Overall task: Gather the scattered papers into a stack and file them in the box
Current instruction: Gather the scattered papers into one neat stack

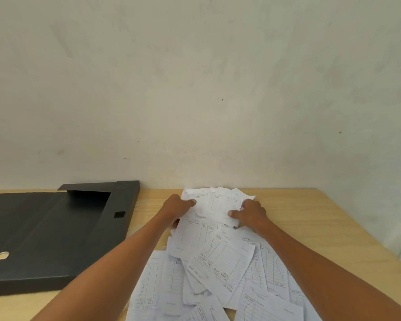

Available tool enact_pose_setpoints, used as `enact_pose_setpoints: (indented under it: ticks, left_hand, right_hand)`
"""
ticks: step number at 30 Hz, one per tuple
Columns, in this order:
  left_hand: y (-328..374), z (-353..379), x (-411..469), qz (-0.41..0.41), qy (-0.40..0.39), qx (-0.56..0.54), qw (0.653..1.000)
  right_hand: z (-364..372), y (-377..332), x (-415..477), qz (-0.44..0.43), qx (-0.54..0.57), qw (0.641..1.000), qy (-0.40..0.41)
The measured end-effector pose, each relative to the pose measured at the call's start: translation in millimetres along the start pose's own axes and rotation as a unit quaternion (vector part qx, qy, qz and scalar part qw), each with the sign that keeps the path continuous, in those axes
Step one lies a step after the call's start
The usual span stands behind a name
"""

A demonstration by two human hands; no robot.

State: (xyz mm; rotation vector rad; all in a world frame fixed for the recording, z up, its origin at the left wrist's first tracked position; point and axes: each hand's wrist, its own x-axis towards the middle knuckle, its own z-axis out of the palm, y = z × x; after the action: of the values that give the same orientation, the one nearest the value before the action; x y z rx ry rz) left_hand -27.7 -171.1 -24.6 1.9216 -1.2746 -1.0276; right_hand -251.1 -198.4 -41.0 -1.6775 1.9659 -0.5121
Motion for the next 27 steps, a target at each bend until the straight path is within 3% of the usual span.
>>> enact_pose_setpoints:
  ticks: [6, 9, 16, 21, 27]
  left_hand:
    - [10, 10, 18, -0.003, 0.016, -0.012, 1.0]
    - [12, 12, 25, 0.0, 0.021, -0.052, 0.998]
    - [7, 13, 28, -0.019, -0.061, -0.095, 0.993]
    - [10, 7, 20, 0.004, -0.05, -0.126, 0.991]
    - [2, 4, 23, 0.012, -0.053, -0.152, 0.987]
  right_hand:
    - [9, -7, 2, -0.021, 0.05, 0.998, -0.026]
    - [6, -6, 6, 0.015, 0.119, 0.993, 0.0]
    - [11, -16, 9, 0.111, 0.261, 0.958, 0.041]
    - [-3, -12, 7, 0.149, 0.328, 0.932, -0.034]
    - [-6, -19, 8, 0.122, 0.323, 0.937, -0.051]
